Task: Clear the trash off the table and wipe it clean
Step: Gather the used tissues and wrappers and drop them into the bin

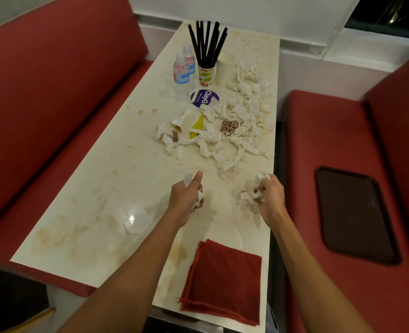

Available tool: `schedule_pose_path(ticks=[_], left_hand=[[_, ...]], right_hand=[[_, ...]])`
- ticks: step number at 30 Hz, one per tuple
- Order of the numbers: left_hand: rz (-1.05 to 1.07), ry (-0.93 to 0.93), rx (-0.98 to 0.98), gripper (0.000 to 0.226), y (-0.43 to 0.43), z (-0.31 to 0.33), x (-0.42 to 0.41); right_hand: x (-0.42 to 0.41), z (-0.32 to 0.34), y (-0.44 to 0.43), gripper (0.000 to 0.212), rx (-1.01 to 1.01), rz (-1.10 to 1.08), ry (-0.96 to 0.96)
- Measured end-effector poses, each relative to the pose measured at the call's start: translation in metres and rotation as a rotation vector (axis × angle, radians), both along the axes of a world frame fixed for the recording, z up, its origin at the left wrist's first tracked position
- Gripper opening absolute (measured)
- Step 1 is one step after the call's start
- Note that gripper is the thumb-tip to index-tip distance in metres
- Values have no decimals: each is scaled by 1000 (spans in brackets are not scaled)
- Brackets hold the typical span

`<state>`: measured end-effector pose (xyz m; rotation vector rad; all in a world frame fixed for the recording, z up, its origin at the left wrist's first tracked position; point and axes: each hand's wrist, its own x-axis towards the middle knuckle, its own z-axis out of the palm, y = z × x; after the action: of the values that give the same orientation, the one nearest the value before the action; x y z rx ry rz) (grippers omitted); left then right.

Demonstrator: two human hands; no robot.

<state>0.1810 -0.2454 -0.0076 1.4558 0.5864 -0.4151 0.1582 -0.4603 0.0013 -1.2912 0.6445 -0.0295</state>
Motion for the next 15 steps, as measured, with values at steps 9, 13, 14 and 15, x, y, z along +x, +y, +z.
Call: schedule_pose_path(ticks=[9,13,14,15], left_hand=[[17,-13,-14,39,0,-2,1],[12,-14,-21,39,0,-4,2],[13,-14,-24,39,0,-4,2],[16,-14,-25,38,0,-4,3]], right_hand=[[-5,-36,20,24,-1064,317,-178],[-12,-52,22,20,-1360,412,-202],[-14,-53,23,23,-1369,440,-209],[-15,-55,22,25,-1365,473,-217]])
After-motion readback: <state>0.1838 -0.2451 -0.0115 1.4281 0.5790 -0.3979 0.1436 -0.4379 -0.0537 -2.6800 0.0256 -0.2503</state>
